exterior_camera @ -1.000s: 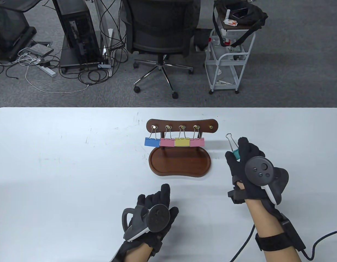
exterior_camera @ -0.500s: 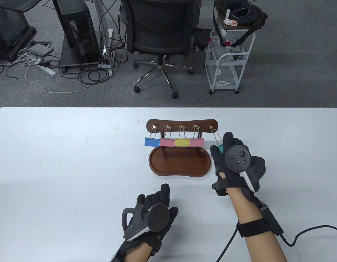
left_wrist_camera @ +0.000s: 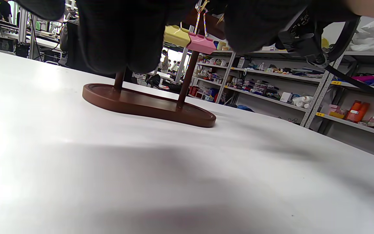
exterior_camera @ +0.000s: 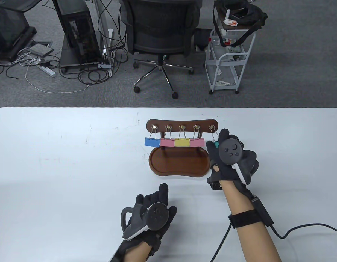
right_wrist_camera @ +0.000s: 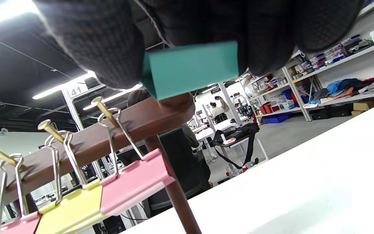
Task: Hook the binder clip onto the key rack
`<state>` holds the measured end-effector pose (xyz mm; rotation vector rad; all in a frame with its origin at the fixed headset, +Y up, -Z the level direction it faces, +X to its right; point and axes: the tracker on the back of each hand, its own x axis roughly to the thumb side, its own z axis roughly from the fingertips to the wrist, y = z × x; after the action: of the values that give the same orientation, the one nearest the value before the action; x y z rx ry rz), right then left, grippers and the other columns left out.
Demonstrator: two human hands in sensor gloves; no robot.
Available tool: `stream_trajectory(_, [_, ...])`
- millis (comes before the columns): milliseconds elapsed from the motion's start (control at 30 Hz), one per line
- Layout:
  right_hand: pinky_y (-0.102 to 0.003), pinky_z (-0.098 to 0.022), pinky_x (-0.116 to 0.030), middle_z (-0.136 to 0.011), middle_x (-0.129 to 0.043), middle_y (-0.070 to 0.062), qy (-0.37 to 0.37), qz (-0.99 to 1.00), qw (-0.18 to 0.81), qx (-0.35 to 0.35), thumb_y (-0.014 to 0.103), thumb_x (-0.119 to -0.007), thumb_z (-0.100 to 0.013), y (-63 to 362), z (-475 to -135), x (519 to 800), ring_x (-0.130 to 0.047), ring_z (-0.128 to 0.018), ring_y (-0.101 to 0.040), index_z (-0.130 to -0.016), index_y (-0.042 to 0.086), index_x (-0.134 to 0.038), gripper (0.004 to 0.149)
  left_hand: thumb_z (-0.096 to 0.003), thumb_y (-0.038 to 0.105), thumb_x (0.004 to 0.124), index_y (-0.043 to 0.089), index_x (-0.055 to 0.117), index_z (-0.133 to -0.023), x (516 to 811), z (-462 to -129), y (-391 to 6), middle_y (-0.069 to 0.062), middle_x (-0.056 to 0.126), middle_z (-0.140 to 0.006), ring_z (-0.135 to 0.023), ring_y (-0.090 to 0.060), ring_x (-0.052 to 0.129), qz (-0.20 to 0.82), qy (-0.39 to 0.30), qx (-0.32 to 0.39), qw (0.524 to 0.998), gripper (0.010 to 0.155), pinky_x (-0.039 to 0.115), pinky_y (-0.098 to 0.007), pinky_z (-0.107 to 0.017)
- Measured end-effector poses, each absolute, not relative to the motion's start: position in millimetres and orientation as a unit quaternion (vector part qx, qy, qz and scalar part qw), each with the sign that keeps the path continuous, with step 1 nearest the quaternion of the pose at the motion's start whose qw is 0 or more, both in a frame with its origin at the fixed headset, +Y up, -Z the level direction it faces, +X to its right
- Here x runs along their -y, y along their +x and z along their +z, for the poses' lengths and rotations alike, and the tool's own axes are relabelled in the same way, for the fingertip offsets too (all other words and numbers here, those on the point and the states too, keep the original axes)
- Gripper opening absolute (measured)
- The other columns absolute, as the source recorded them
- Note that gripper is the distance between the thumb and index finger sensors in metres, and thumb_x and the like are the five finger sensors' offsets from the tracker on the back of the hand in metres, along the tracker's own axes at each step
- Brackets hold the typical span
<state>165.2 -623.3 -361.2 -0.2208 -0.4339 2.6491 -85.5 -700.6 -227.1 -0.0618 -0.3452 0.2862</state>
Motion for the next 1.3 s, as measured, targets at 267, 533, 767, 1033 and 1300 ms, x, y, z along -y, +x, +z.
stream_trajectory(267, [-0.068, -0.058, -0.064, -0.098, -0.076, -0.028, -0.079, 0.960, 0.223, 0.152, 0.046, -0.085, -0.054, 165, -367, 630, -0.077, -0.080, -0.053, -0.108, 0.003, -0.068, 0.071, -0.0581, 0.044, 0.077, -0.003, 0.042, -0.117, 701, -227, -85, -0.029, 0.076, -0.107, -0.091, -0.057, 0.081, 0.142, -0.032, 0.170, 0.975, 0.083, 0.049, -0.080, -0.069])
stream_trajectory(533, [-0.068, -0.059, -0.063, -0.100, -0.073, -0.028, -0.085, 0.960, 0.229, 0.135, 0.046, -0.085, -0.053, 166, -378, 645, -0.075, -0.082, -0.053, -0.107, 0.002, -0.068, 0.072, -0.0582, 0.044, 0.077, -0.003, 0.042, -0.118, 701, -228, -86, -0.029, 0.076, -0.107, -0.091, -0.057, 0.081, 0.143, -0.037, 0.168, 0.975, 0.083, 0.049, -0.080, -0.069])
stream_trajectory(767, [-0.067, -0.059, -0.063, -0.102, -0.071, -0.029, -0.086, 0.962, 0.218, 0.142, 0.045, -0.085, -0.053, 162, -383, 656, -0.074, -0.082, -0.053, -0.107, 0.002, -0.067, 0.072, -0.0583, 0.044, 0.077, -0.003, 0.042, -0.117, 701, -229, -87, -0.029, 0.076, -0.107, -0.091, -0.058, 0.081, 0.144, -0.040, 0.167, 0.975, 0.083, 0.048, -0.080, -0.069])
stream_trajectory(1033, [-0.066, -0.059, -0.065, -0.100, -0.072, -0.028, -0.097, 0.965, 0.190, 0.149, 0.042, -0.088, -0.052, 162, -386, 668, -0.077, -0.081, -0.052, -0.107, 0.003, -0.066, 0.071, -0.0583, 0.044, 0.076, -0.004, 0.043, -0.117, 702, -229, -87, -0.030, 0.076, -0.107, -0.091, -0.058, 0.081, 0.144, -0.042, 0.166, 0.975, 0.083, 0.048, -0.080, -0.069])
stream_trajectory(1300, [-0.067, -0.060, -0.064, -0.102, -0.071, -0.029, -0.112, 0.965, 0.188, 0.145, 0.042, -0.088, -0.052, 168, -387, 672, -0.076, -0.082, -0.053, -0.109, 0.002, -0.065, 0.072, -0.0584, 0.044, 0.076, -0.004, 0.042, -0.117, 702, -230, -86, -0.030, 0.076, -0.107, -0.091, -0.058, 0.081, 0.145, -0.043, 0.167, 0.974, 0.083, 0.048, -0.080, -0.069])
